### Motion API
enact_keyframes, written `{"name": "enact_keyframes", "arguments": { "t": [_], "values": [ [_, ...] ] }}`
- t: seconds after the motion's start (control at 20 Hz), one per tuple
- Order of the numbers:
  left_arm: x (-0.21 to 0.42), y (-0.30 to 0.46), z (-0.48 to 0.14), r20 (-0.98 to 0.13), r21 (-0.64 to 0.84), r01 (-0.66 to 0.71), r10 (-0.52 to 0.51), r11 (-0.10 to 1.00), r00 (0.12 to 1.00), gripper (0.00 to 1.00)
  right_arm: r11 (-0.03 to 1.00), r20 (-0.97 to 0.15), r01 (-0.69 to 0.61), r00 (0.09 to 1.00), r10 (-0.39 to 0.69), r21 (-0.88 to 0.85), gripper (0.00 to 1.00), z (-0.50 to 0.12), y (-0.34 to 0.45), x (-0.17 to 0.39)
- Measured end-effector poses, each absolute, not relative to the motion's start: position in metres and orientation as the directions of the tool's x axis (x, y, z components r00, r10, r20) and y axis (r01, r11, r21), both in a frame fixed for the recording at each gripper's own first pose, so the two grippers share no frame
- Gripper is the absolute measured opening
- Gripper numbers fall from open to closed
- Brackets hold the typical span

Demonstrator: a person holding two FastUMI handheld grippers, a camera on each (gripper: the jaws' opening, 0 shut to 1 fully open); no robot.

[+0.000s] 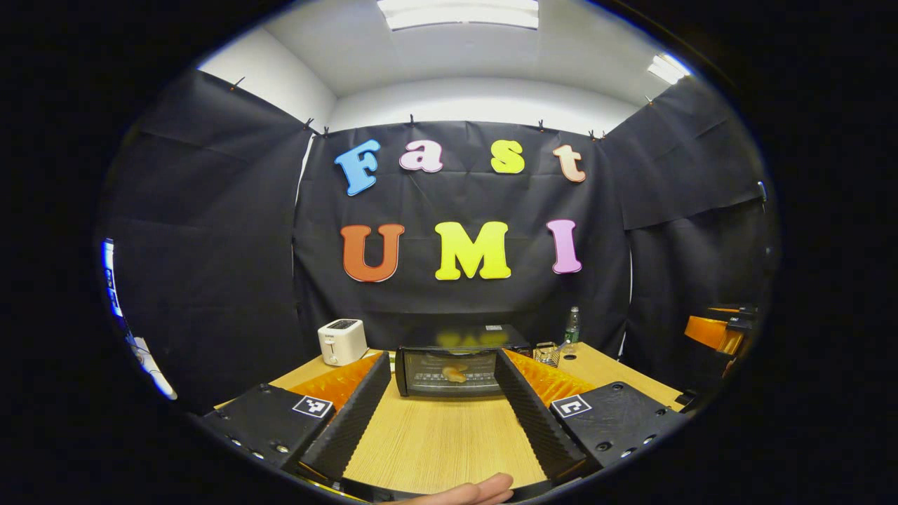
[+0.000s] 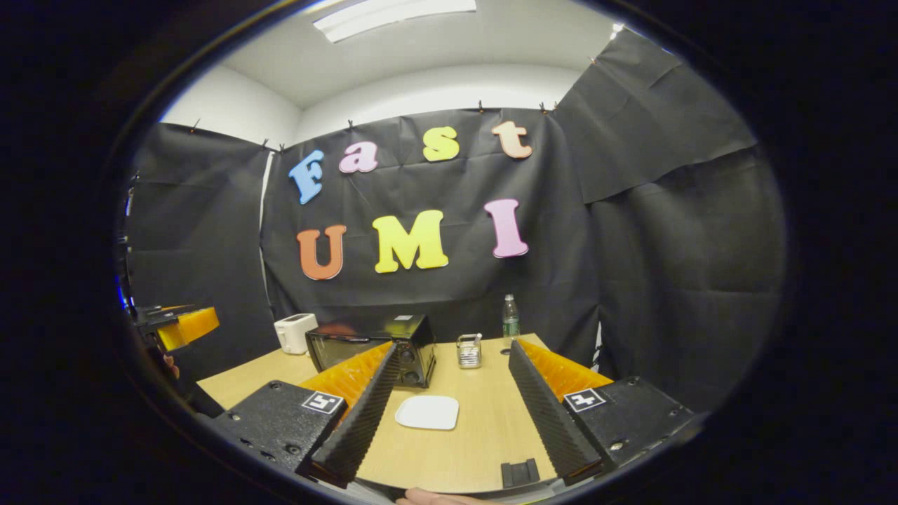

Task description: Open the electric oven with the left hand, put the food in, and close the electric oven.

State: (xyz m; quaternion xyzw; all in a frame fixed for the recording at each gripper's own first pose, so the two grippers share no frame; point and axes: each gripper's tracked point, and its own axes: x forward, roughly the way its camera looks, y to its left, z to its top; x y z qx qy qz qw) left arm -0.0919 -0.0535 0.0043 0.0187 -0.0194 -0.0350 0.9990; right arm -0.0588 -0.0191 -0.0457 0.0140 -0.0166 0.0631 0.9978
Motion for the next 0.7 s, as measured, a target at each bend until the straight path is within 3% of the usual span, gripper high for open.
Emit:
{"name": "enact_keyframes", "arguments": {
  "t": [0.05, 0.2, 0.65, 0.7],
  "values": [
    [-0.093, -0.054, 0.004, 0.037, 0.043, 0.072, -0.074, 0.996, 0.997, 0.97, 0.992, 0.032, -0.125, 0.992, 0.124, 0.028, 0.95, -0.046, -0.019, -0.059],
    [-0.094, -0.06, -0.001, 0.025, 0.037, 0.094, -0.095, 0.995, 0.995, 0.97, 0.989, 0.018, -0.141, 0.99, 0.14, 0.051, 0.99, -0.05, -0.016, -0.063],
    [-0.094, -0.058, -0.012, 0.006, 0.04, 0.097, -0.098, 0.994, 0.995, 0.97, 0.988, 0.044, -0.141, 0.989, 0.139, 0.059, 0.95, -0.048, -0.02, -0.072],
    [-0.093, -0.06, -0.013, 0.005, 0.041, 0.099, -0.1, 0.994, 0.995, 0.89, 0.988, 0.049, -0.144, 0.989, 0.141, 0.063, 0.99, -0.047, -0.02, -0.073]
  ]
}}
